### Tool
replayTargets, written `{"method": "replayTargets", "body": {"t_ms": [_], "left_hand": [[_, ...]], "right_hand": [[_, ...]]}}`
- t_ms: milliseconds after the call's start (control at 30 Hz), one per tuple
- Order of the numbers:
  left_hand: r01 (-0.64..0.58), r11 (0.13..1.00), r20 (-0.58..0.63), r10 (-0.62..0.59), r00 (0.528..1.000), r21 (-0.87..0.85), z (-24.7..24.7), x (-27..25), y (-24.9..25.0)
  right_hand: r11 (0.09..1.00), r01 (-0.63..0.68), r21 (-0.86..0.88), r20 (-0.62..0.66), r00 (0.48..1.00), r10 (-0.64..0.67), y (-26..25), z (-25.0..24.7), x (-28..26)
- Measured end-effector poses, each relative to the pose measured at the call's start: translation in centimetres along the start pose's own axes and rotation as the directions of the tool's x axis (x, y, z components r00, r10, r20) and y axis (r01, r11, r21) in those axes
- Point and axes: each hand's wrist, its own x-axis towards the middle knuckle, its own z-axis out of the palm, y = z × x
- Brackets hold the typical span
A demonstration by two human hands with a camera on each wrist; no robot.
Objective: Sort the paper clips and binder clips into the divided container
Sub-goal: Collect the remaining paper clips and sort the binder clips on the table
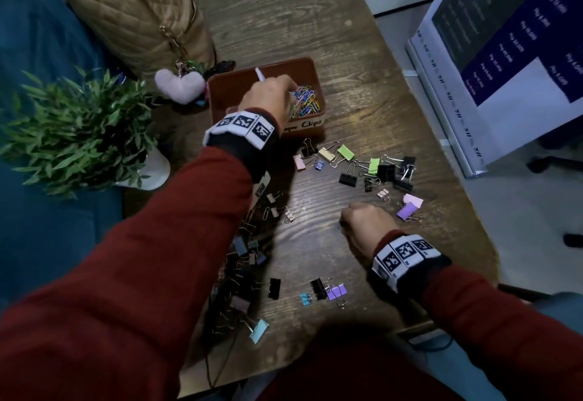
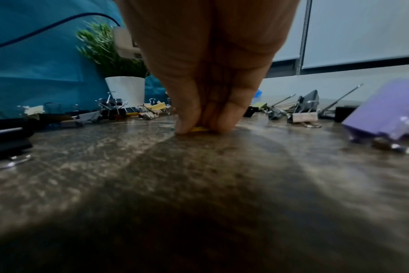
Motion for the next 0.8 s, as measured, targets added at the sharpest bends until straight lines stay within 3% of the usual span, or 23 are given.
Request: {"method": "replayTargets", "body": {"t_ms": [167, 300, 467, 700, 800], "left_hand": [[-0.01, 0.999, -0.07, 0.007, 0.998, -0.053, 1.1, -3.3, -2.5], [0.054, 0.993, -0.042, -0.059, 0.997, -0.106, 3.1, -8.5, -5.5], [0.22, 0.963, -0.005, -0.224, 0.975, -0.155, 4.0, -14.4, -8.0], [0.379, 0.91, 0.041, -0.378, 0.925, -0.17, 4.4, -19.2, -10.5], [0.44, 0.884, 0.033, -0.441, 0.897, -0.158, 4.2, -20.3, -11.3]], "right_hand": [[0.989, -0.14, 0.045, -0.008, 0.99, 0.14, -0.8, -0.1, 1.3], [0.993, -0.114, -0.017, 0.04, 0.993, 0.115, -0.9, 0.5, 1.2], [0.993, -0.066, -0.097, 0.042, 0.997, 0.07, -1.3, 0.7, 1.2], [0.991, -0.096, 0.095, 0.046, 0.995, 0.092, -2.5, -0.6, 1.7], [0.967, -0.085, 0.24, -0.082, 0.991, 0.107, -3.0, -3.4, 3.7]]}}
